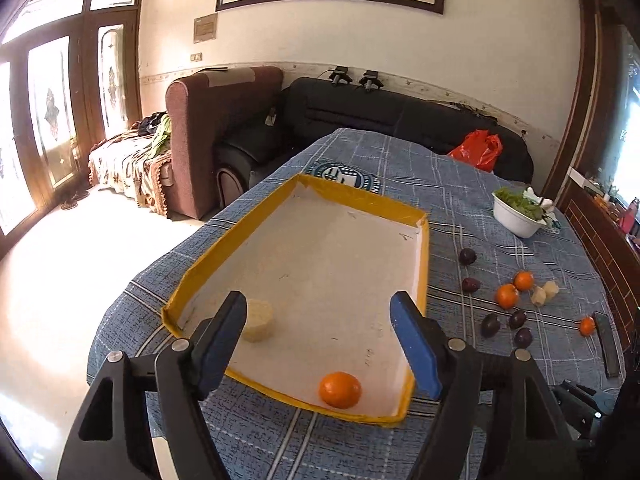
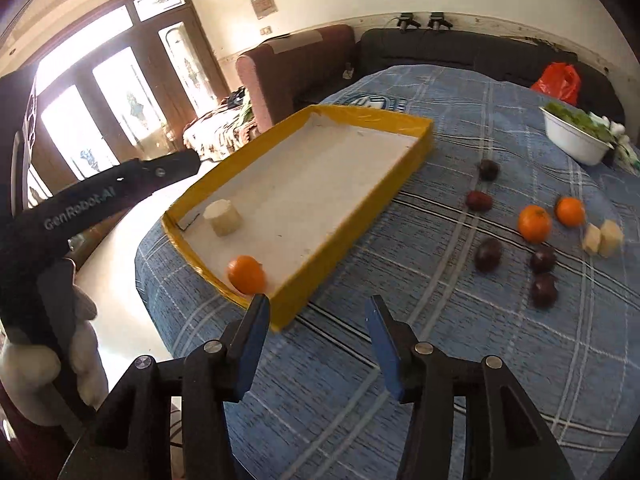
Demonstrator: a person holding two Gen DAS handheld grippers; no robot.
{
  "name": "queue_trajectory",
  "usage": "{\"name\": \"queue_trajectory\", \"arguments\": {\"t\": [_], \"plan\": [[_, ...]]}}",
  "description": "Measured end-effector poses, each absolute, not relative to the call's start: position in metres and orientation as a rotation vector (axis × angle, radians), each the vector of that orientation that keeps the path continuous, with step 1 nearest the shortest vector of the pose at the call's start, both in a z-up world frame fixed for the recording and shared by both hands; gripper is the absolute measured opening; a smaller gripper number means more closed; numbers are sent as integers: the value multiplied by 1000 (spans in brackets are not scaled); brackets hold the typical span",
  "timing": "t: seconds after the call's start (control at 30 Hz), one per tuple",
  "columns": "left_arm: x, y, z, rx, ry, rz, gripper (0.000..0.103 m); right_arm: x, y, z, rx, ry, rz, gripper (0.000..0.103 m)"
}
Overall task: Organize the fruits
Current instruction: 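Grasp another orange with the right gripper while the left grasps a dark plum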
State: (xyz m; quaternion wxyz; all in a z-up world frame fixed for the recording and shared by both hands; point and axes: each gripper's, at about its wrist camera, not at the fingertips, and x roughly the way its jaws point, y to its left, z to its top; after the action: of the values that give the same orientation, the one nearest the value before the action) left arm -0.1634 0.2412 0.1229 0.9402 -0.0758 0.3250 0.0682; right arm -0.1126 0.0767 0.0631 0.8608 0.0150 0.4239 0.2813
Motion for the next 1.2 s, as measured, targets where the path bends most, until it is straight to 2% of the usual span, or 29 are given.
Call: {"name": "queue_trajectory", "arguments": {"t": [0.37,0.53,0.9,1.2], "plan": [[-143,143,87,-37,767,-137,74,-112,-152,47,246,867,137,54],[-127,110,67,-13,822,-238,74,-92,-214,46,300,838,-30,54],[-67,87,32,-34,934,-284,56,-27,-223,21,288,892,-90,54],[-36,66,11,24,960,-290,43,-11,-226,8,293,921,-95,54]]}}
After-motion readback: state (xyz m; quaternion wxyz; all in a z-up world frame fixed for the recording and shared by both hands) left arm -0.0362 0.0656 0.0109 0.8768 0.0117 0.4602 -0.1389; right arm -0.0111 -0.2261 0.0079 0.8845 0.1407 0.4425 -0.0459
